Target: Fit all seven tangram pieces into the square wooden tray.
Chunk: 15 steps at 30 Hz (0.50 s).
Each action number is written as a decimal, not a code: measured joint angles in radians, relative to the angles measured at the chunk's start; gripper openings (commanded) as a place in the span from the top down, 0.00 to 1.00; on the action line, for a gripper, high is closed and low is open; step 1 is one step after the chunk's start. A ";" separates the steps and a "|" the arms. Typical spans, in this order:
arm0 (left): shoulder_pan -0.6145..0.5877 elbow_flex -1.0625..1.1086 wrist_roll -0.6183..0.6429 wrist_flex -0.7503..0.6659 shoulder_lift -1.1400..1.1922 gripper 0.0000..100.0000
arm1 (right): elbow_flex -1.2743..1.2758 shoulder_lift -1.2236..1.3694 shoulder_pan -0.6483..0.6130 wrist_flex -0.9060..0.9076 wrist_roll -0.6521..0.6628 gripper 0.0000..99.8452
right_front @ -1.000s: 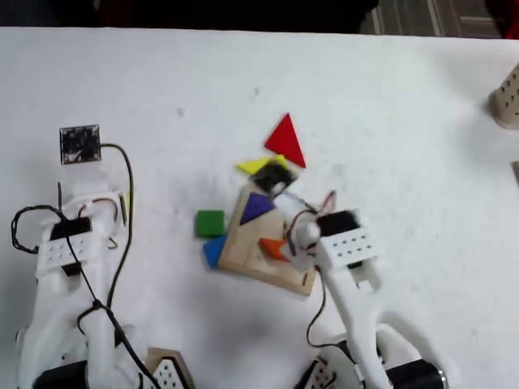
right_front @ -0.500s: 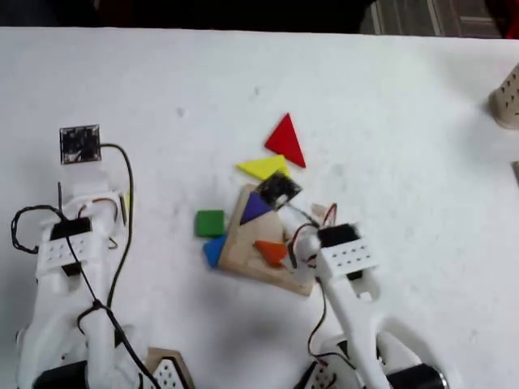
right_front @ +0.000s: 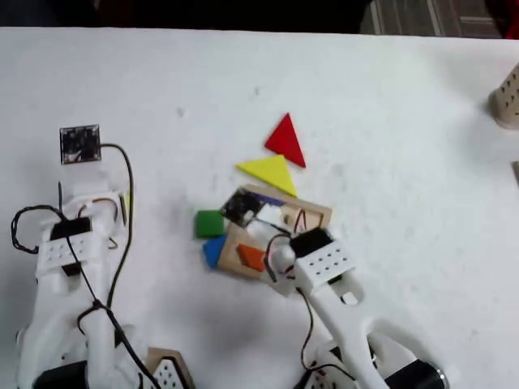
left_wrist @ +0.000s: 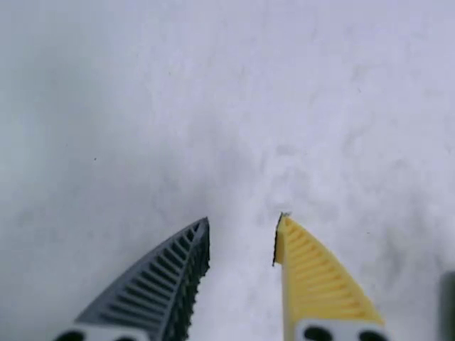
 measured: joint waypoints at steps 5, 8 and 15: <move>0.000 0.000 0.000 0.000 0.000 0.82 | -0.054 0.000 -0.133 0.000 -0.080 0.97; 0.000 0.000 0.000 0.000 0.000 0.82 | -0.054 0.002 -0.206 -0.041 -0.091 0.97; 0.000 0.000 0.000 0.000 0.000 0.82 | -0.029 0.163 -0.210 -0.249 -0.091 0.97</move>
